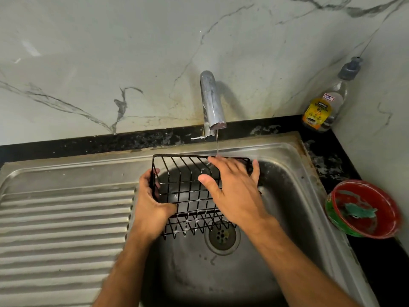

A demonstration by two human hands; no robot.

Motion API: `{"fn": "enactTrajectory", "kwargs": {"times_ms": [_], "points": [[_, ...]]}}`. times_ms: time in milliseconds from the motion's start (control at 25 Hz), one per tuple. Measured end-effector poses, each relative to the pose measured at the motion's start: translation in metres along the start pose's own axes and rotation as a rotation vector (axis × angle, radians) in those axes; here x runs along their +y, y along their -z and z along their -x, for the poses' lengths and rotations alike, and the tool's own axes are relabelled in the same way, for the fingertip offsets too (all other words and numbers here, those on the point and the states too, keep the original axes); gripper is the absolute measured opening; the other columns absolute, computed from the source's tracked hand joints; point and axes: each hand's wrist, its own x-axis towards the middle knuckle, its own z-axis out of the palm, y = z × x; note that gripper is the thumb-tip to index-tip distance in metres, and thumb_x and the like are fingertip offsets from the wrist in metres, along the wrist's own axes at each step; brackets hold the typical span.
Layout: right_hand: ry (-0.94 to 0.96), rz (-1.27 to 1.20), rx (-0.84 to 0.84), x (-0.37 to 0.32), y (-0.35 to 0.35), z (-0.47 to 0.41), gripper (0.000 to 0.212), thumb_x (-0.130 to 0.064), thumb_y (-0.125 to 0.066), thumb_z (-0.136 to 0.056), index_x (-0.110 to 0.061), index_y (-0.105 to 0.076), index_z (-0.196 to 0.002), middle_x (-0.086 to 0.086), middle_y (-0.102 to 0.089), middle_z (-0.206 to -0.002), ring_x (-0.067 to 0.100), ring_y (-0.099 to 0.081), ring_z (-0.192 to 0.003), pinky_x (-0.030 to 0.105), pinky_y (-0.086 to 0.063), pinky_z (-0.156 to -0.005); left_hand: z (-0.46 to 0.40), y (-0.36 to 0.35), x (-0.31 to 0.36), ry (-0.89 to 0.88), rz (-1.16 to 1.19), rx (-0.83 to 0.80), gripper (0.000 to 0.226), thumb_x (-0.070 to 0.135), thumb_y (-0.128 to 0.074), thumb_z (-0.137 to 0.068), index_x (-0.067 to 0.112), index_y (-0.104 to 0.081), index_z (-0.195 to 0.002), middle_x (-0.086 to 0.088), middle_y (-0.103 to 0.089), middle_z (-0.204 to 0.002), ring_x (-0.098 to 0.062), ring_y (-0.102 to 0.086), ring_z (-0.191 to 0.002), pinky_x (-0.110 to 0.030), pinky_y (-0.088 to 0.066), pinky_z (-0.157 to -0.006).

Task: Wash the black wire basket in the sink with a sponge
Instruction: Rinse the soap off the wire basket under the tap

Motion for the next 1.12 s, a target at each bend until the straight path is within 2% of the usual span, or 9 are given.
{"fn": "enactTrajectory", "kwargs": {"times_ms": [160, 280, 400, 480, 560, 640, 680, 880, 1120], "points": [[0.057, -0.008, -0.007, 0.004, -0.002, -0.007, 0.07, -0.065, -0.01, -0.097, -0.032, -0.01, -0.159, -0.005, -0.013, -0.166, 0.016, 0.003, -0.154, 0.051, 0.016, -0.121, -0.005, 0.004, 0.018, 0.271, 0.031, -0.033, 0.076, 0.009, -0.067, -0.028, 0.013, -0.063, -0.104, -0.005, -0.064, -0.081, -0.025, -0.061, -0.07, -0.044, -0.052, -0.056], [0.053, -0.095, -0.194, 0.01, -0.003, -0.006, 0.084, -0.074, -0.021, -0.091, -0.03, 0.002, -0.159, -0.008, 0.01, -0.165, 0.011, 0.019, -0.15, 0.043, 0.012, -0.123, -0.002, -0.003, 0.039, 0.439, -0.028, -0.098, 0.009, 0.009, -0.064, -0.056, 0.008, -0.057, -0.061, -0.004, -0.053, -0.05, -0.018, -0.048, -0.038, -0.018, -0.037, -0.04], [0.094, -0.25, -0.288, 0.022, 0.007, 0.001, 0.102, -0.079, -0.057, -0.075, -0.042, -0.008, -0.157, -0.017, 0.009, -0.163, 0.005, 0.018, -0.15, 0.045, 0.009, -0.124, 0.002, -0.014, 0.053, 0.461, -0.126, -0.293, 0.052, 0.001, -0.053, -0.083, 0.014, -0.046, -0.033, 0.004, -0.042, -0.036, -0.009, -0.036, -0.023, -0.007, -0.027, -0.034], [0.147, -0.216, -0.35, 0.033, 0.011, 0.008, 0.114, -0.079, -0.068, -0.065, -0.046, -0.007, -0.156, -0.019, 0.01, -0.164, 0.003, 0.018, -0.149, 0.046, 0.008, -0.124, -0.004, -0.013, 0.054, 0.579, -0.16, -0.333, 0.047, 0.01, -0.055, -0.086, 0.018, -0.049, -0.04, 0.005, -0.039, -0.037, -0.008, -0.034, -0.025, -0.008, -0.027, -0.035], [0.18, -0.133, -0.412, 0.04, 0.012, 0.017, 0.128, -0.082, -0.071, -0.058, -0.048, 0.005, -0.155, -0.019, 0.016, -0.163, 0.004, 0.023, -0.148, 0.045, 0.011, -0.124, -0.012, -0.013, 0.055, 0.614, -0.19, -0.297, 0.01, 0.017, -0.059, -0.085, 0.01, -0.06, -0.078, 0.003, -0.042, -0.039, -0.009, -0.038, -0.026, -0.012, -0.033, -0.035], [0.201, -0.014, -0.413, 0.043, 0.004, 0.026, 0.13, -0.078, -0.073, -0.06, -0.052, 0.016, -0.151, -0.017, 0.02, -0.163, 0.008, 0.022, -0.149, 0.041, 0.011, -0.121, -0.024, -0.013, 0.053, 0.612, -0.261, -0.289, 0.049, 0.021, -0.063, -0.081, 0.012, -0.055, -0.129, 0.0, -0.051, -0.044, -0.012, -0.049, -0.031, -0.021, -0.042, -0.037], [0.199, 0.032, -0.384, 0.044, -0.001, 0.029, 0.127, -0.073, -0.074, -0.064, -0.054, 0.018, -0.15, -0.017, 0.017, -0.164, 0.009, 0.016, -0.151, 0.039, 0.006, -0.121, -0.029, -0.015, 0.054, 0.609, -0.297, -0.301, 0.064, 0.024, -0.066, -0.077, 0.012, -0.048, -0.137, -0.002, -0.056, -0.052, -0.015, -0.054, -0.039, -0.025, -0.047, -0.043], [0.095, -0.046, -0.344, 0.049, -0.014, 0.025, 0.111, -0.052, -0.079, -0.071, -0.056, -0.003, -0.151, -0.019, -0.01, -0.162, 0.01, -0.01, -0.149, 0.044, -0.028, -0.115, -0.033, -0.027, 0.06, 0.585, -0.599, -0.26, 0.047, 0.05, -0.066, -0.058, 0.02, -0.061, -0.093, -0.009, -0.069, -0.087, -0.029, -0.068, -0.085, -0.046, -0.054, -0.09], [0.053, -0.15, -0.442, 0.058, -0.015, 0.012, 0.096, 0.001, -0.063, -0.081, -0.057, -0.026, -0.147, -0.017, -0.024, -0.16, 0.01, -0.019, -0.146, 0.044, -0.032, -0.113, -0.036, -0.031, 0.04, 0.647, -0.569, -0.311, 0.055, 0.048, -0.06, -0.079, 0.01, -0.059, -0.12, -0.012, -0.068, -0.098, -0.026, -0.062, -0.085, -0.036, -0.05, -0.075]]}}
